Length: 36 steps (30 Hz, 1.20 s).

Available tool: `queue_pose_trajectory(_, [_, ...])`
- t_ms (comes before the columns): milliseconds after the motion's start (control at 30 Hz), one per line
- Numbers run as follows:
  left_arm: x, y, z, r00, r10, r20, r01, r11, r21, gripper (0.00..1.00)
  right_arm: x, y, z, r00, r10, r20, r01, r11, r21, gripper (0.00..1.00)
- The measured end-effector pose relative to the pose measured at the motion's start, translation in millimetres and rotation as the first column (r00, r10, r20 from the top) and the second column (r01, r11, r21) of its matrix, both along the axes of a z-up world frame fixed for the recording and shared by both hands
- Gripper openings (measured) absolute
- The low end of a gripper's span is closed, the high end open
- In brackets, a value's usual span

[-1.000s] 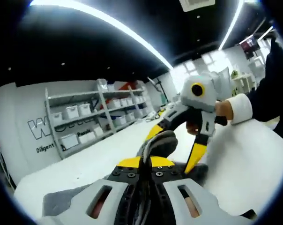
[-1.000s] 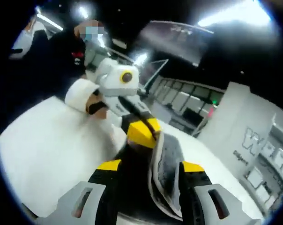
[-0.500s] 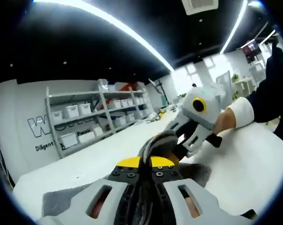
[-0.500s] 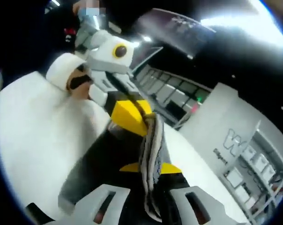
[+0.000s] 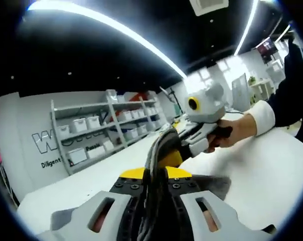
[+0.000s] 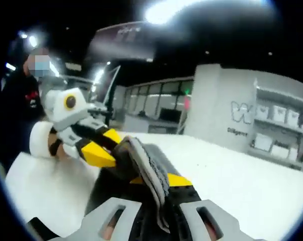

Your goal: Open the folded towel by lifting each exposed corner and separating the folded layers until the towel lies flat within the target outline without major curled edges

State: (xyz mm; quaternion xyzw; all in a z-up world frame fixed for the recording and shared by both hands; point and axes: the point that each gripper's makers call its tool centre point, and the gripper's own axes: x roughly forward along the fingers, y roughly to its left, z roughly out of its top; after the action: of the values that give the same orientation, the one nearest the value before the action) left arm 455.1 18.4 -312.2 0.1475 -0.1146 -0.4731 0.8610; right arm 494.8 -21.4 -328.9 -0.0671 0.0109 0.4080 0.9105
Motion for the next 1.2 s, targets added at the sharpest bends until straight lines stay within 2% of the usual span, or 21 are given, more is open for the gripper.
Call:
queue_pose_trajectory(100, [-0.8,1,3.4,1.000,-0.001,0.009,0.001,1.000,-0.011,0.13,6,-7,2.2,0.999,-0.011,-0.048,0.014,0.997,0.071,0.00])
queue_pose_trajectory(233, [-6.2,0,9.1,0.999,-0.008,0.050,0.008,1.000,-0.012,0.13,10,-15,5.4,0.993,0.003,-0.117,0.017,0.985,0.171,0.00])
queue_pose_trajectory(400, [-17.4,-5,16.9,0.994,-0.046,0.098,0.048,0.999,-0.018,0.11,18,-23,4.0,0.989,-0.016,-0.144,0.045,0.979,0.200,0.00])
queue_pose_trajectory(633, [-32.7,-17,10.7,0.988,-0.118,0.103,0.116,0.993,0.029,0.04,12,-22,2.0,0.986,-0.033,-0.161,0.067,0.974,0.215,0.00])
queue_pose_trajectory(767, [-36.0,-28,-11.7,0.987,-0.151,0.060,0.142,0.982,0.127,0.01,11,-23,1.9,0.986,-0.050,-0.157,0.083,0.974,0.210,0.00])
queue_pose_trajectory(867, [-24.4,-30,-33.5,0.995,-0.094,-0.008,0.094,0.975,0.201,0.01,11,-24,1.3,0.984,-0.054,-0.169,0.091,0.972,0.218,0.00])
queue_pose_trajectory(900, [-23.1,-30,-35.1,0.996,-0.088,-0.013,0.089,0.974,0.207,0.01,11,-24,1.0,0.984,-0.055,-0.169,0.092,0.972,0.217,0.00])
queue_pose_trajectory(967, [-19.8,-30,-47.1,0.993,-0.092,-0.080,0.108,0.970,0.220,0.01,11,-25,-0.5,0.983,-0.064,-0.173,0.101,0.972,0.213,0.00])
queue_pose_trajectory(1067, [-13.0,-27,-52.9,0.991,-0.074,-0.107,0.097,0.968,0.229,0.01,13,-27,-0.6,0.981,-0.068,-0.180,0.107,0.970,0.219,0.00])
queue_pose_trajectory(1200, [-3.6,-22,-64.3,0.989,-0.029,-0.146,0.069,0.958,0.279,0.01,16,-34,1.3,0.980,-0.098,-0.172,0.135,0.965,0.223,0.00])
